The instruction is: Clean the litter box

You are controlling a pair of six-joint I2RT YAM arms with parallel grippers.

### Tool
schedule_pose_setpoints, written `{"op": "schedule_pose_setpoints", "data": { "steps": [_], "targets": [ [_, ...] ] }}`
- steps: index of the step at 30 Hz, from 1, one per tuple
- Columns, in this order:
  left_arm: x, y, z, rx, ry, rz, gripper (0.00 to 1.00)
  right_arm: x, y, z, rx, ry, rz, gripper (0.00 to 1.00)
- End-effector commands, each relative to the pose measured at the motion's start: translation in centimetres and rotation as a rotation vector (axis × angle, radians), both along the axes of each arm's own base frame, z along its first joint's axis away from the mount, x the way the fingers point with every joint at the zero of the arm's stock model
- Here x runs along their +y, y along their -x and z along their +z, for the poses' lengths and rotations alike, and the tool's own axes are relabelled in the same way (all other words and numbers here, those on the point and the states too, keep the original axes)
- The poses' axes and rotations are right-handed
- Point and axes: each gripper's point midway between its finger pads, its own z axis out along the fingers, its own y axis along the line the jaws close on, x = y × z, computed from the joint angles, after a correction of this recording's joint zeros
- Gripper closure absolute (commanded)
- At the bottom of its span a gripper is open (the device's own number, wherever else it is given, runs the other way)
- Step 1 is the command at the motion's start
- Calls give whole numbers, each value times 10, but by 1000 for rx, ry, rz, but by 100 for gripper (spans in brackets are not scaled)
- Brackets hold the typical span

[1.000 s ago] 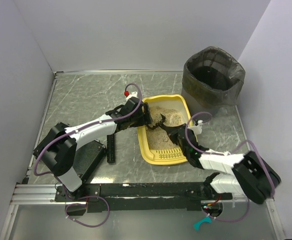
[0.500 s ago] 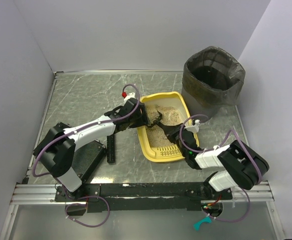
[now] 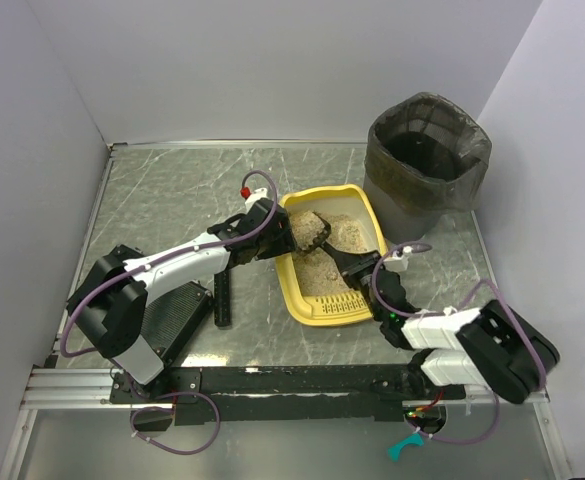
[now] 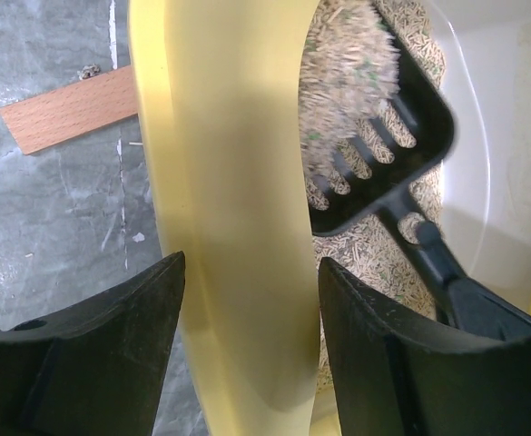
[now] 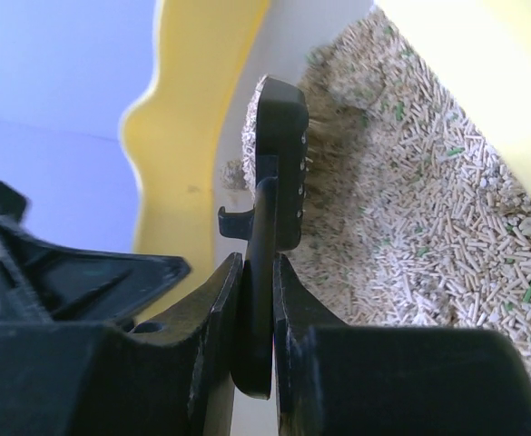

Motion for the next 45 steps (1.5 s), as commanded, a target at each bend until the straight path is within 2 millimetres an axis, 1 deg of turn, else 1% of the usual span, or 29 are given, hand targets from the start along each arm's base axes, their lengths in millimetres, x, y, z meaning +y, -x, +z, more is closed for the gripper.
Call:
{"op": "schedule_pose_setpoints", "data": {
  "steps": [1, 2, 3, 4, 5, 7, 8, 9, 11, 17, 20, 21, 22, 24, 26, 29, 30, 33, 34, 35, 37, 38, 39, 40, 41, 42, 43, 44, 45],
  "targets": [
    [18, 10, -16, 55, -64, 25, 34, -14, -2, 45, -102, -124, -78, 100],
    [18, 10, -16, 55, -66, 26, 34, -16, -1, 38, -72, -98, -83, 100],
    [18, 9, -16, 54, -65, 25, 33, -18, 0, 38, -67, -90, -88, 100],
    [18, 10, -16, 56, -62, 26, 33, -20, 0, 45, -82, -94, -96, 100],
    [18, 9, -15, 54, -58, 25, 33, -22, 2, 42, -69, -80, -99, 100],
    [17, 9, -15, 53, -54, 24, 32, -29, 6, 45, -84, -92, -116, 100],
    [16, 8, -12, 47, -48, 22, 32, -32, 8, 41, -71, -82, -122, 100],
    [15, 8, -11, 45, -46, 19, 32, -35, 11, 46, -83, -98, -126, 100],
    [15, 7, -11, 45, -49, 18, 32, -38, 17, 43, -63, -103, -121, 100],
    [17, 5, -16, 44, -72, 17, 32, -52, 42, 42, -22, -104, -109, 100],
    [19, 5, -19, 43, -92, 17, 32, -58, 55, 47, -23, -125, -91, 100],
    [23, 3, -20, 39, -108, 30, 32, -60, 60, 55, -37, -183, -88, 100],
    [25, 4, -24, 47, -129, 29, 32, -61, 63, 46, -6, -170, -84, 100],
    [27, 4, -26, 43, -143, 21, 32, -61, 67, 45, -4, -228, -81, 100],
    [27, 4, -28, 42, -151, 14, 31, -59, 66, 56, -56, -273, -70, 100],
    [26, 4, -27, 35, -152, -5, 30, -56, 67, 59, -49, -242, -51, 100],
    [26, 4, -26, 29, -150, -13, 29, -55, 69, 68, -54, -242, -38, 100],
    [20, 6, -25, 28, -128, -39, 28, -64, 74, 68, -53, -254, -62, 100],
    [20, 6, -26, 28, -127, -42, 28, -69, 73, 70, -73, -275, -92, 100],
    [17, 6, -27, 29, -119, -48, 28, -71, 69, 80, -142, -347, -102, 100],
    [15, 5, -31, 41, -122, -54, 29, -72, 65, 81, -156, -398, -123, 100],
    [13, 6, -32, 48, -120, -61, 29, -71, 64, 87, -147, -390, -123, 100],
    [13, 6, -34, 54, -126, -64, 29, -72, 65, 79, -115, -305, -124, 100],
    [14, 7, -35, 56, -131, -65, 30, -73, 68, 80, -104, -254, -118, 100],
    [16, 7, -36, 54, -137, -64, 30, -80, 72, 96, -122, -260, -130, 100],
    [15, 6, -34, 42, -129, -66, 30, -82, 74, 93, -115, -258, -137, 100],
    [16, 6, -36, 41, -130, -66, 30, -83, 74, 99, -144, -295, -138, 100],
    [14, 7, -37, 42, -126, -72, 31, -77, 72, 84, -133, -329, -121, 100],
    [14, 7, -37, 44, -130, -74, 31, -73, 73, 102, -195, -413, -94, 100]
  ]
}}
